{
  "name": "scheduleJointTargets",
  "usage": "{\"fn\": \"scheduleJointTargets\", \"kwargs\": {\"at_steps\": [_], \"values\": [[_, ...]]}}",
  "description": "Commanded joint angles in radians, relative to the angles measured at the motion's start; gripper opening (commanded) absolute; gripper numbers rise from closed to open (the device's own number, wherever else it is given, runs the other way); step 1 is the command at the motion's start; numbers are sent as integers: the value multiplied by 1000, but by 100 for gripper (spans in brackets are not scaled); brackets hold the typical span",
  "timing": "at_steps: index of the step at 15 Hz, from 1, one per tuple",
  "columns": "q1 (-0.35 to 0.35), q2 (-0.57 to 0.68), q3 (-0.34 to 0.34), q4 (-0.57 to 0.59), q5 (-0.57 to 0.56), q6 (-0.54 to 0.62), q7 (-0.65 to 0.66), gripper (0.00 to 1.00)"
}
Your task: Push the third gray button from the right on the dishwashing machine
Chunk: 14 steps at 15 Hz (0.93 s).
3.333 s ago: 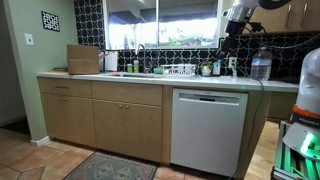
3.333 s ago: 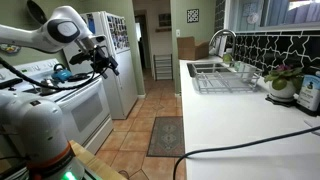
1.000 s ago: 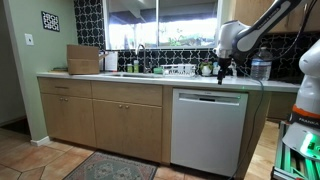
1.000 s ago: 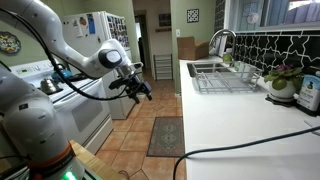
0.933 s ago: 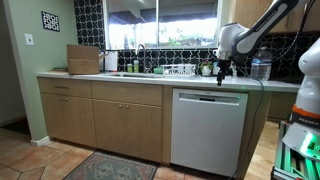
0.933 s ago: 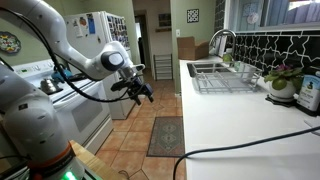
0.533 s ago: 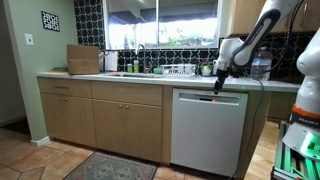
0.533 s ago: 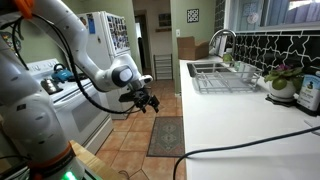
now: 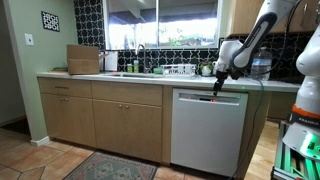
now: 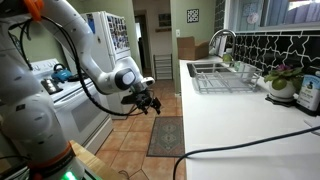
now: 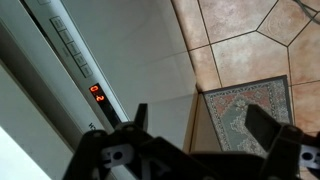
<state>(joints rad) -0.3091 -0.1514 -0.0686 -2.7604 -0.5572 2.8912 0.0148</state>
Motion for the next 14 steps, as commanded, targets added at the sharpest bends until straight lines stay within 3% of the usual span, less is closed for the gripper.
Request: {"fn": "scheduleJointTargets", "kwargs": {"at_steps": [1,2,5,8,9,14], "values": [[-64,14,42,40,-139,-54,140,100],[-123,13,89,70,-244,-105,243,100],[-135,51,116,111,-459,-230,451,100],[-122,114,138,134,-592,-325,609,100],[-31,138,65,136,-622,-350,646,100],[44,260,-18,191,-763,-375,834,100]]}}
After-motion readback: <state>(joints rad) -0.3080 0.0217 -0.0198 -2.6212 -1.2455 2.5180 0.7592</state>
